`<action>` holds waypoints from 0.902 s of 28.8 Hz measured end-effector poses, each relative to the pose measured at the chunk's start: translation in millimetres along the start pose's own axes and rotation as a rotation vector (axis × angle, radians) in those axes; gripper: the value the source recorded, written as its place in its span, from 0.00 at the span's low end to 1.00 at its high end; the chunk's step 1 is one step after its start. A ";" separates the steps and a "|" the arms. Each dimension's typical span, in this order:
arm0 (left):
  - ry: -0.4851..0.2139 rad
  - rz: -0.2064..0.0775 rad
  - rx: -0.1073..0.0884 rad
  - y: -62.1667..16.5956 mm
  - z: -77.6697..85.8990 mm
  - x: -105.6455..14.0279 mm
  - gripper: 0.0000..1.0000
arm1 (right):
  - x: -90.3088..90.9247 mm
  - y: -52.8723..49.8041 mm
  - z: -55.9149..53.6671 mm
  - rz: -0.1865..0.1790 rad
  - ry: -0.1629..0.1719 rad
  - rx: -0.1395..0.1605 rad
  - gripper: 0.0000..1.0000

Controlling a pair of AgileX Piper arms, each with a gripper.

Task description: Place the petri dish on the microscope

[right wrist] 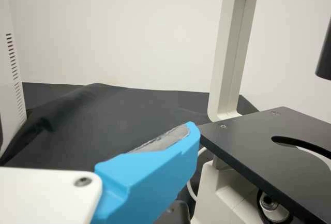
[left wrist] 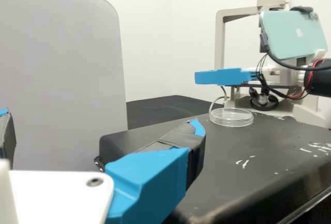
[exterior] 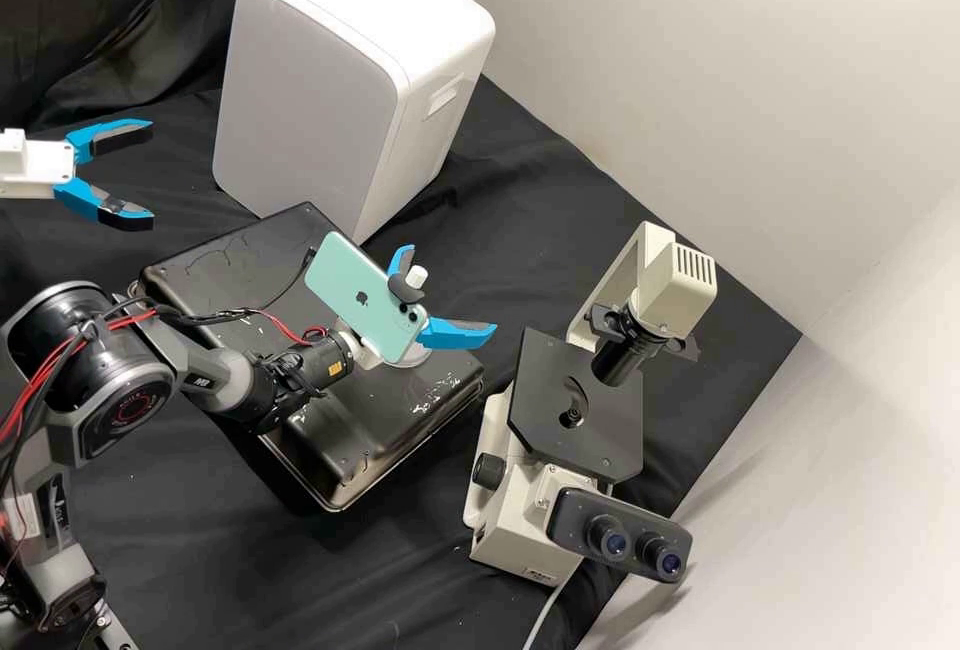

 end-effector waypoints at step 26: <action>0.007 -0.014 -0.032 -3.9 4.1 1.0 1.00 | -19.9 -13.4 10.7 -0.017 -0.016 0.001 1.00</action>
